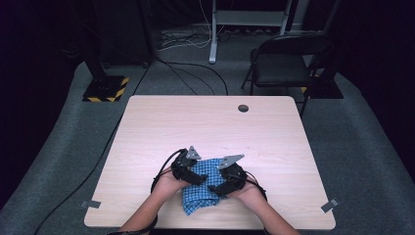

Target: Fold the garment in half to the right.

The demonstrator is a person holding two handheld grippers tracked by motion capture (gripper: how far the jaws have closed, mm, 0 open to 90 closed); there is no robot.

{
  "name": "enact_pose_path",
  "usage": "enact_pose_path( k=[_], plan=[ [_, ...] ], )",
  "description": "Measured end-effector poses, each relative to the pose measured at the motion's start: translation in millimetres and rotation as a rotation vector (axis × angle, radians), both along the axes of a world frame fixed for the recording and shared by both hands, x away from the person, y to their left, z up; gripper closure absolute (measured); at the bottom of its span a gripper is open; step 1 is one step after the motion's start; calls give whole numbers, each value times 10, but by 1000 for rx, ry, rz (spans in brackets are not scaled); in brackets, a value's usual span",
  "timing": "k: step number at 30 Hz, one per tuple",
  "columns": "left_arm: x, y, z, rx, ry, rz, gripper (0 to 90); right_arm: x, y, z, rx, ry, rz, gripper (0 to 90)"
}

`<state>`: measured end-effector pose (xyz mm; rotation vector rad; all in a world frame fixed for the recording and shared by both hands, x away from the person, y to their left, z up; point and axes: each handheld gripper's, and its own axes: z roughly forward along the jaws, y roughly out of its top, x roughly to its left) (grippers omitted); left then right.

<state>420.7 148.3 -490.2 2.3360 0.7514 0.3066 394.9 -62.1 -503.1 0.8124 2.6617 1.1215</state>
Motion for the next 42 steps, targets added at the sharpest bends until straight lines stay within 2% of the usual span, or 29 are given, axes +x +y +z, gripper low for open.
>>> enact_pose_path(
  k=[2, 7, 13, 15, 17, 20, 25, 34, 39, 42],
  plan=[
    [-23, 30, 64, -11, -11, -1, 167, 8, -75, 26, 2, 5, -17, 156],
    [-133, 96, 208, -60, -14, -28, 164, 2, -156, 171, 38, -21, -21, 155],
    [-287, 128, 201, -53, -22, -82, 163, 32, -68, 282, 52, -52, 13, 154],
    [-321, 143, 165, -63, -20, -105, 160, 53, -18, 278, 48, -51, 24, 154],
    [-349, 146, 124, -55, -18, -117, 159, 70, 32, 262, 44, -54, 30, 154],
    [-374, 148, 58, -47, -12, -113, 156, 109, 100, 226, 40, -54, 28, 154],
    [-401, 186, -16, -69, -16, -116, 155, 160, 198, 146, 35, -27, 40, 157],
    [-447, 169, -116, -41, -33, -122, 151, 169, 220, 10, 0, -16, 47, 161],
    [-465, 197, -76, -65, -32, -120, 148, 132, 189, 23, -44, -47, 48, 161],
    [-492, 225, -13, -77, -44, -119, 145, 112, 154, 82, -26, -56, 36, 160]
  ],
)
